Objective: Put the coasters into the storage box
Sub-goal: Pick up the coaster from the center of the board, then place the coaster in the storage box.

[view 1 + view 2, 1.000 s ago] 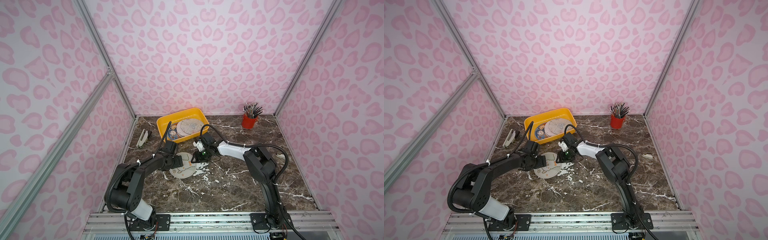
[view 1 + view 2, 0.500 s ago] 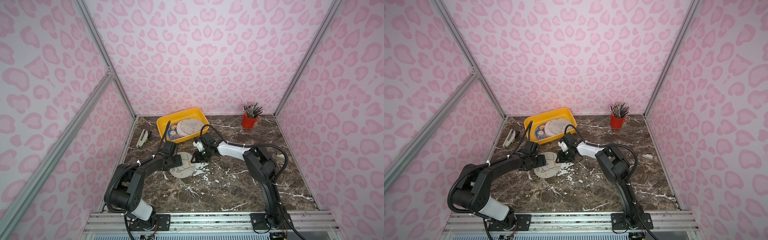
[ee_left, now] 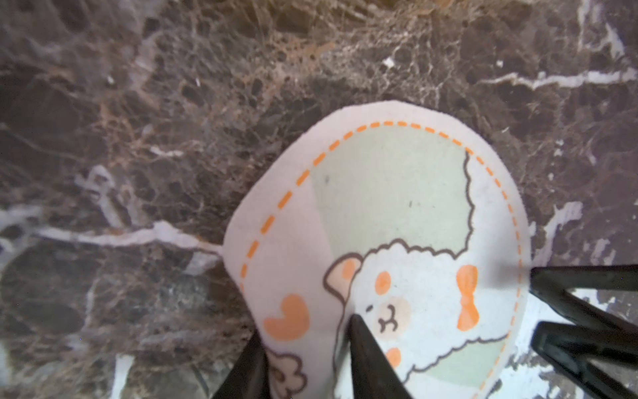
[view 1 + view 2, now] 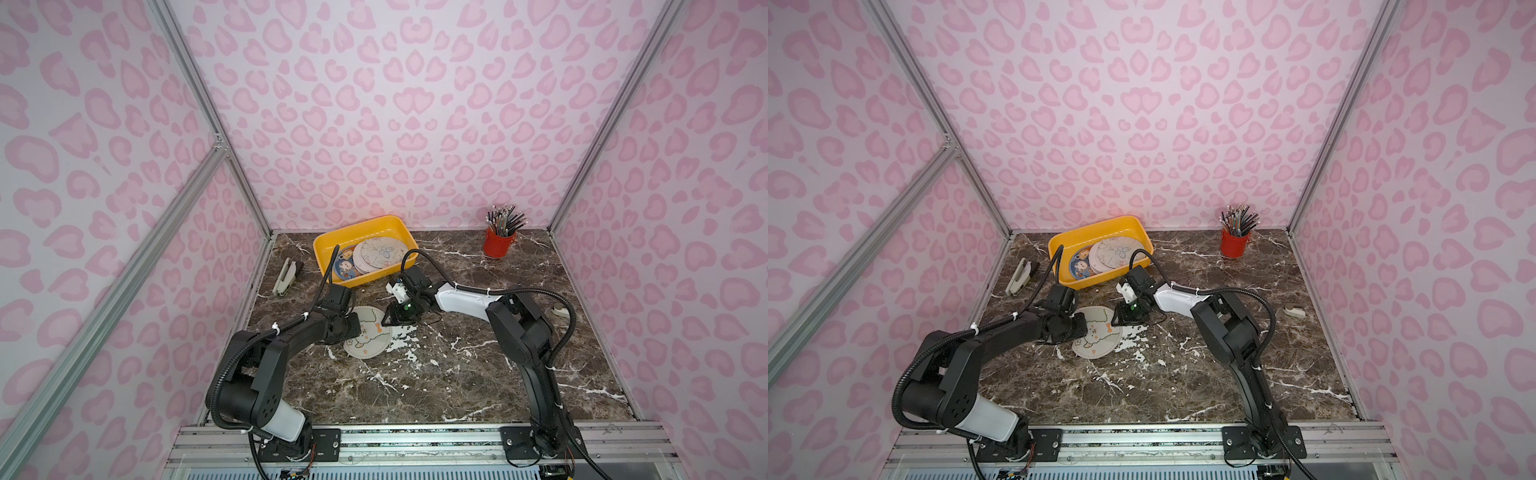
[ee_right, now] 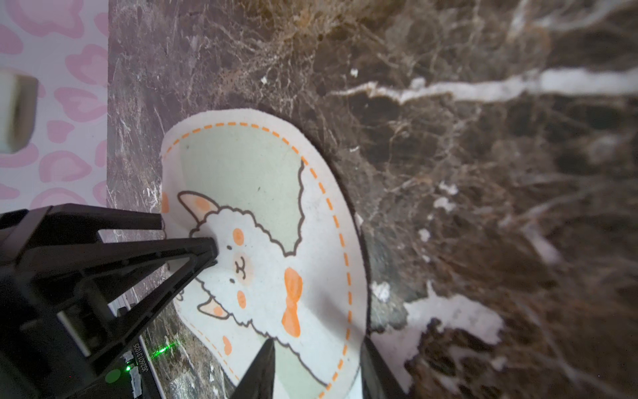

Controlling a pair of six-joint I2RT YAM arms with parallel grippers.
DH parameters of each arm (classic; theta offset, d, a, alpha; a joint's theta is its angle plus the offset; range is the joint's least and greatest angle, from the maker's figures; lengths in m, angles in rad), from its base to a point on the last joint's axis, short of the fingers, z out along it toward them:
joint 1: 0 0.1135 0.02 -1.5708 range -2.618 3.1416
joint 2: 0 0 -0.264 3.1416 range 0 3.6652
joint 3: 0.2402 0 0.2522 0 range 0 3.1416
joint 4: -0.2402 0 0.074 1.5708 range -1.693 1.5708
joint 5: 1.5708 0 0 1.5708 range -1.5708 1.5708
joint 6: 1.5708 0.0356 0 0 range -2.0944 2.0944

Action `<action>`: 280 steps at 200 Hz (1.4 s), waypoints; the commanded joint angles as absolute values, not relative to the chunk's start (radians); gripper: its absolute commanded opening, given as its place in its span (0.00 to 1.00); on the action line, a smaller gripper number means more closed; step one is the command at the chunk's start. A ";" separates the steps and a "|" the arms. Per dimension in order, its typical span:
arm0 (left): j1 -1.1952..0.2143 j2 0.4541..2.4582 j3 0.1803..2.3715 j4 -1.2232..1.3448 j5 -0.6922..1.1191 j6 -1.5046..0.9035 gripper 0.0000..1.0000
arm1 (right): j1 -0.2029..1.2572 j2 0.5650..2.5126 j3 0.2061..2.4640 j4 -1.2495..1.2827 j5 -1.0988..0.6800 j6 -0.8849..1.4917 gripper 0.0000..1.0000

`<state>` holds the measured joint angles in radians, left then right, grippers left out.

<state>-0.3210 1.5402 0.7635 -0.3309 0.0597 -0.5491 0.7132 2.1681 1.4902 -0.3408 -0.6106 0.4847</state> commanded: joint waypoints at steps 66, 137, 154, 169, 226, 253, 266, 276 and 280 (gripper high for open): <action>-0.322 1.462 0.782 -0.455 0.088 -0.541 0.08 | 0.678 2.118 1.408 -0.348 -0.587 0.494 0.48; -0.332 1.378 0.953 -0.584 0.117 -0.479 0.02 | 0.629 2.038 1.311 -0.293 -0.616 0.487 0.60; -0.331 1.397 1.024 -0.607 0.132 -0.459 0.02 | 0.624 2.017 1.297 -0.283 -0.617 0.485 0.61; -0.331 1.421 1.093 -0.621 0.146 -0.445 0.02 | 0.619 1.998 1.284 -0.275 -0.618 0.487 0.62; -0.327 1.571 1.353 -0.641 0.193 -0.399 0.02 | 0.590 1.937 1.217 -0.244 -0.637 0.491 0.63; -0.320 1.669 1.488 -0.637 0.217 -0.374 0.02 | 0.571 1.901 1.191 -0.235 -0.642 0.492 0.64; -0.316 1.725 1.552 -0.632 0.232 -0.365 0.02 | 0.562 1.882 1.176 -0.231 -0.643 0.495 0.64; -0.315 1.768 1.607 -0.628 0.245 -0.357 0.02 | 0.553 1.867 1.166 -0.229 -0.646 0.497 0.64; -0.315 1.785 1.628 -0.625 0.250 -0.352 0.02 | 0.550 1.862 1.162 -0.230 -0.646 0.497 0.64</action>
<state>-0.3195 1.7142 1.5379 -0.6357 0.2066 -0.3912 0.5629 1.8820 1.1812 -0.2489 -0.6342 0.4900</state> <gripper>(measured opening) 0.083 0.641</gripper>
